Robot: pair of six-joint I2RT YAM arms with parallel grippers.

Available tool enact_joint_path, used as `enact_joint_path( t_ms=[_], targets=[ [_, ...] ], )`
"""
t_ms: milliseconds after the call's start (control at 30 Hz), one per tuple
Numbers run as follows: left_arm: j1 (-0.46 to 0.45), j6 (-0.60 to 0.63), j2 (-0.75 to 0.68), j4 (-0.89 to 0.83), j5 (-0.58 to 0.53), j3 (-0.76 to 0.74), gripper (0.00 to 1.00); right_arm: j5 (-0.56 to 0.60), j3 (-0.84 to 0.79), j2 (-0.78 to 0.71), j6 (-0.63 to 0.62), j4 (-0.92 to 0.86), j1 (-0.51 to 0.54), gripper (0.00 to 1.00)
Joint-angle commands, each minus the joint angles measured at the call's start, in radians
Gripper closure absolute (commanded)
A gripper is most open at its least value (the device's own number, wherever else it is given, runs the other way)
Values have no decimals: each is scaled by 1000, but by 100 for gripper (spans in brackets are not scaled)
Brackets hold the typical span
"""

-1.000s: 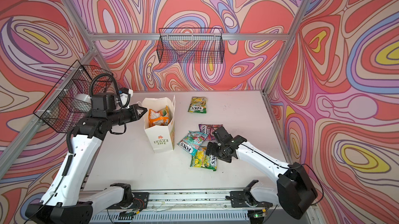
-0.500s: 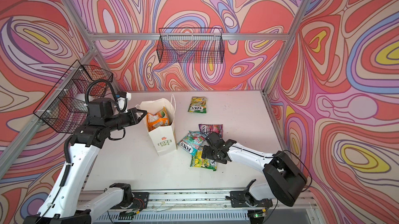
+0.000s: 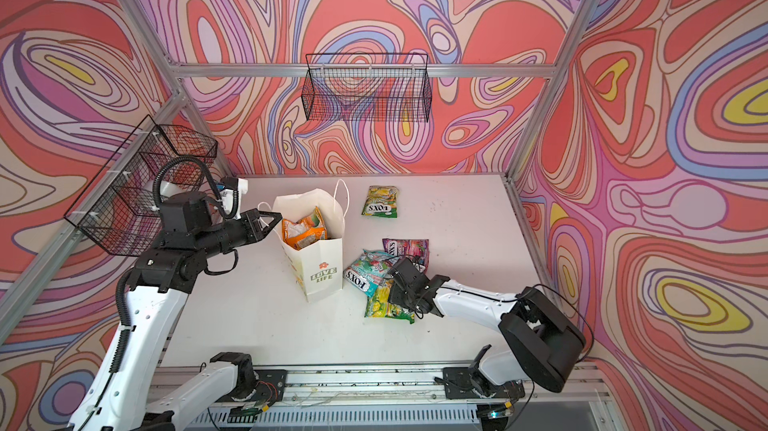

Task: Place the snacks into the paper bag
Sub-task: 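Grasp the yellow-green Spring Tea packet with the right gripper, then lift the Spring Tea packet with the right gripper and raise it high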

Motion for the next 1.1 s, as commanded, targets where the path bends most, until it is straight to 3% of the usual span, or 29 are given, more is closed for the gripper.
enact_joint_path(
  t_ms=[0,267,567,900,1067],
  targets=[
    [10,-12,-9,63,32,0,100,-8,-52,-16,23,-1,5,47],
    [11,-3,-7,59,19,-4,100,31,-27,-187,21,-113,6,73],
    [14,2,-19,70,9,-20,100,101,106,-260,-10,-250,4,99],
    [31,-22,-6,98,58,-31,100,205,219,-371,-23,-366,5,100],
    [31,-12,-9,96,48,-31,100,275,372,-351,-99,-436,5,100]
  ],
)
